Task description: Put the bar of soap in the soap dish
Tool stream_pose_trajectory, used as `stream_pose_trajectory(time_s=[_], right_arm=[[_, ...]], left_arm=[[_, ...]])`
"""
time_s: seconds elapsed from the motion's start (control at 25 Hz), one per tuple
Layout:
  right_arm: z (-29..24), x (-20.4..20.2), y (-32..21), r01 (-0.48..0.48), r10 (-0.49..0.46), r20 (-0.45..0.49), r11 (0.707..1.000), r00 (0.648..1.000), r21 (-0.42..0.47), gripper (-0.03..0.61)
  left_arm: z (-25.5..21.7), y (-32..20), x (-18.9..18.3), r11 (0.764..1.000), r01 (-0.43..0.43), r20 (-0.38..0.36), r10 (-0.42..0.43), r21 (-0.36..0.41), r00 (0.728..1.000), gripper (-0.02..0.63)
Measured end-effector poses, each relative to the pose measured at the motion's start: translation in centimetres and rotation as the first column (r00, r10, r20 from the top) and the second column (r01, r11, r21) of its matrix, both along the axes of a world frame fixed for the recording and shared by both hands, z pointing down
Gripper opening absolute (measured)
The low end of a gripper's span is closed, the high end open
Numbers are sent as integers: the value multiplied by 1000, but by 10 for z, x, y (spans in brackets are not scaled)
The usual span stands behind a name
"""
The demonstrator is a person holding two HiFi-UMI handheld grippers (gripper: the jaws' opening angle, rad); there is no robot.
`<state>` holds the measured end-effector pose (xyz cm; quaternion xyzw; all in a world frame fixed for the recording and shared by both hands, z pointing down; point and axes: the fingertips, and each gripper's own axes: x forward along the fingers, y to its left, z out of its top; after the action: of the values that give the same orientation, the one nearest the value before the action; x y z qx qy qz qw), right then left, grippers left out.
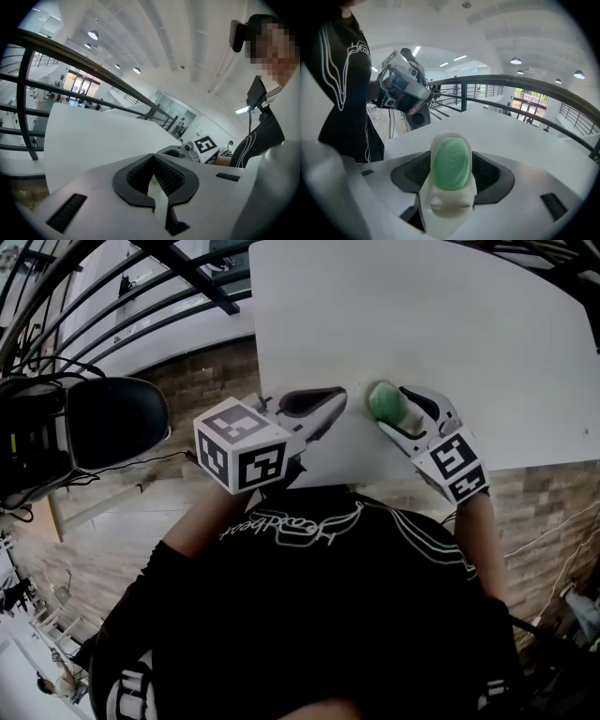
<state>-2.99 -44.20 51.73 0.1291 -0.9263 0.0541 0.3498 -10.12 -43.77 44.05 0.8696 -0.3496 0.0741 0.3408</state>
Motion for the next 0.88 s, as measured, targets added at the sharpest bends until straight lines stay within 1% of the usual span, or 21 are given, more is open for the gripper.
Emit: stream_pose_trajectory(time_s=[0.2,0.44,0.52,0.64,0.88], right_arm=[[-18,8,7,-17,16,47,1000,999,25,227],[-65,17,56,25,-32,143,998,989,50,225],[-85,24,76,29,-40,192,998,981,56,225],[-108,36,108,14,-25,274,999,961,43,225],[-149,63,169,-22,7,390,999,921,35,225]], left_arm=[[-6,13,8,1000,5,2,-5,17,1000,8],[-28,50,29,999,4,-5,-3,53,1000,8],[-38,65,38,997,5,-9,-4,72,1000,8],[-54,92,56,994,-3,-8,4,112,1000,8],[-82,150,86,983,-13,5,12,181,1000,8]])
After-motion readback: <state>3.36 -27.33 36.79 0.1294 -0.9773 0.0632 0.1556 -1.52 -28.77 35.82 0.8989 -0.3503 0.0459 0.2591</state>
